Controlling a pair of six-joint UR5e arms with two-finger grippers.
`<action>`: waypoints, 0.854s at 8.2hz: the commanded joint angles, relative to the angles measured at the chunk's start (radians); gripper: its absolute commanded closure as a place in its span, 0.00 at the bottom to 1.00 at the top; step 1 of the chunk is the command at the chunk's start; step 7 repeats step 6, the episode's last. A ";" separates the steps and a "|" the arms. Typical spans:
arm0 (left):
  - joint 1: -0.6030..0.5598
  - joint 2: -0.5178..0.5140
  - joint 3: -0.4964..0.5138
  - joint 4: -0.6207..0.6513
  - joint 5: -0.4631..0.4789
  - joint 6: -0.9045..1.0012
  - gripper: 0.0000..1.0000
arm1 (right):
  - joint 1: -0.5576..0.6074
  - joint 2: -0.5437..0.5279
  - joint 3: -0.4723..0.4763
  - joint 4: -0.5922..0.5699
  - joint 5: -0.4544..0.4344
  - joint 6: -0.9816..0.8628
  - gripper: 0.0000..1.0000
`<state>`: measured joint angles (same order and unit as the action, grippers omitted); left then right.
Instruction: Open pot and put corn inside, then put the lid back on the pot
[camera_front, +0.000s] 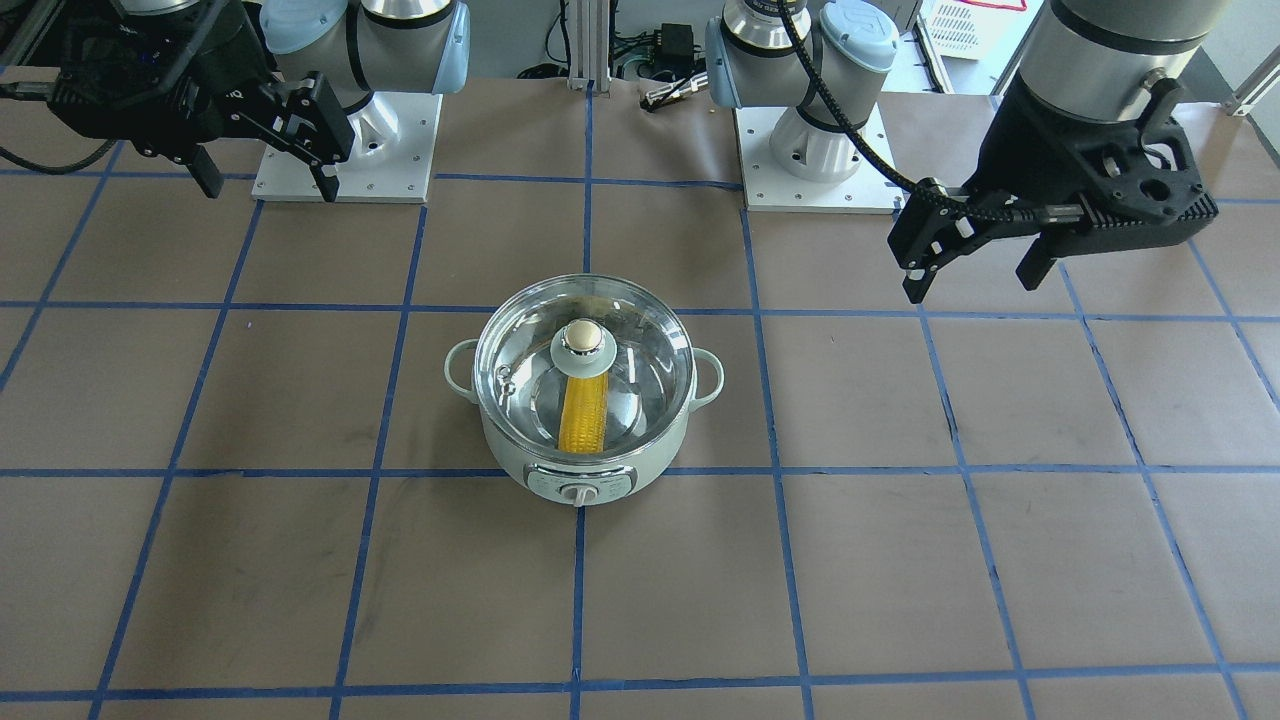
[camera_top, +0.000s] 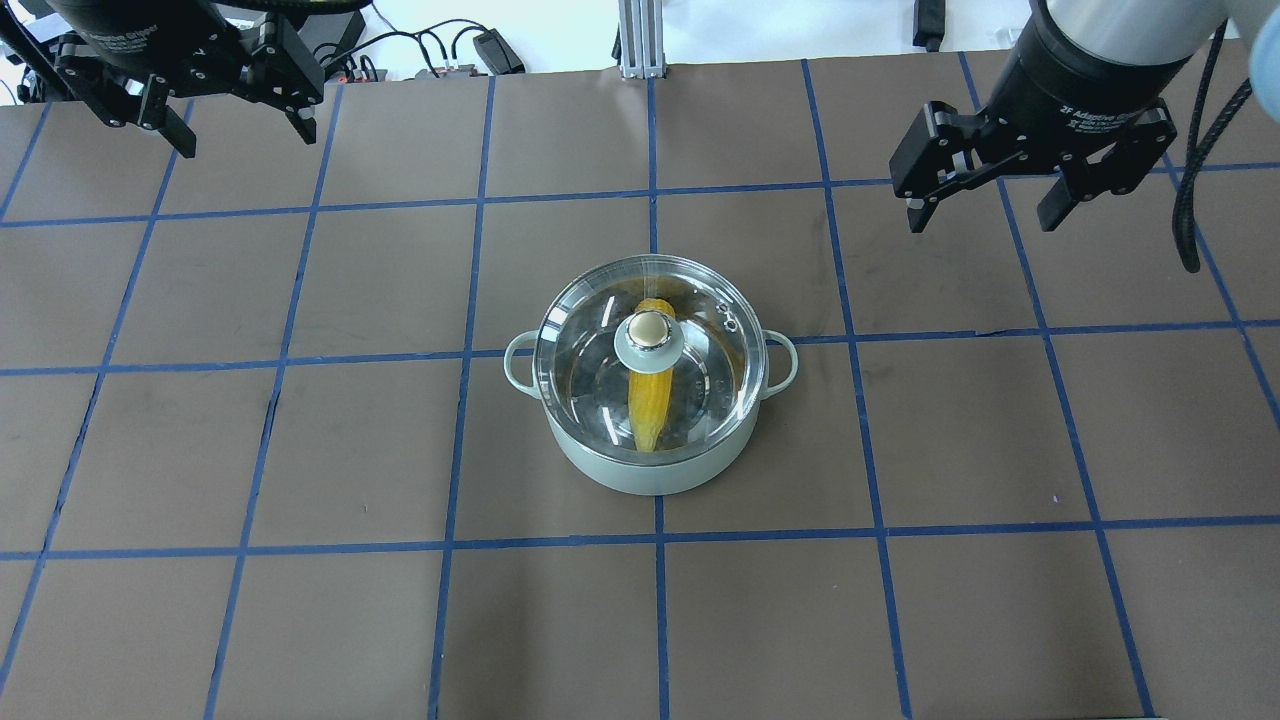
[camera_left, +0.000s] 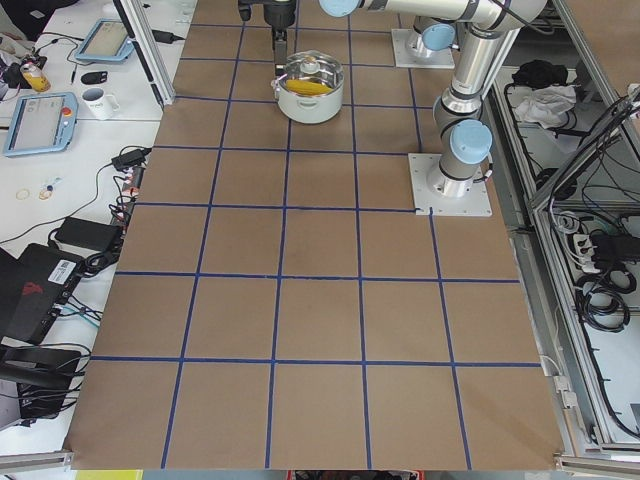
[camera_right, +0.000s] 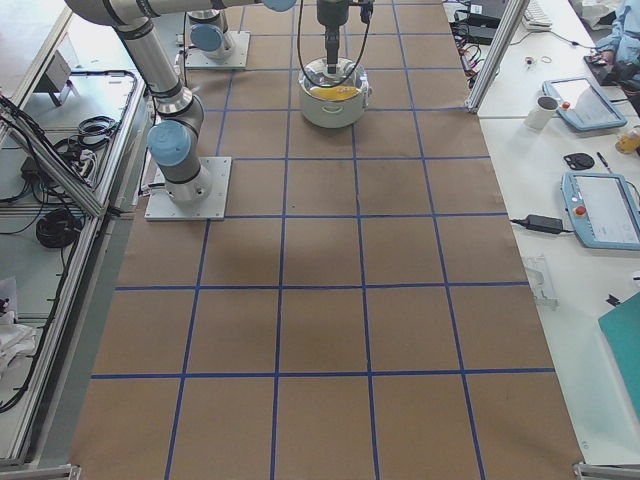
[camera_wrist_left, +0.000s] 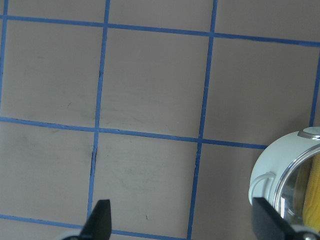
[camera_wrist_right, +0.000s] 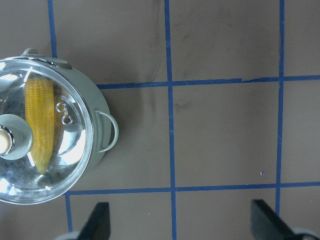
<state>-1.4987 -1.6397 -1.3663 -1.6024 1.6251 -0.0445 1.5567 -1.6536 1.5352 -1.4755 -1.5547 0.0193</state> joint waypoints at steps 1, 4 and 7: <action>0.000 0.001 -0.002 -0.002 0.004 0.000 0.00 | 0.000 0.001 0.000 0.000 -0.001 -0.019 0.00; 0.000 -0.008 -0.017 0.001 -0.002 0.000 0.00 | 0.000 0.001 0.000 0.000 -0.001 -0.025 0.00; 0.002 -0.002 -0.017 0.004 0.004 0.000 0.00 | 0.000 0.001 0.000 0.000 -0.001 -0.025 0.00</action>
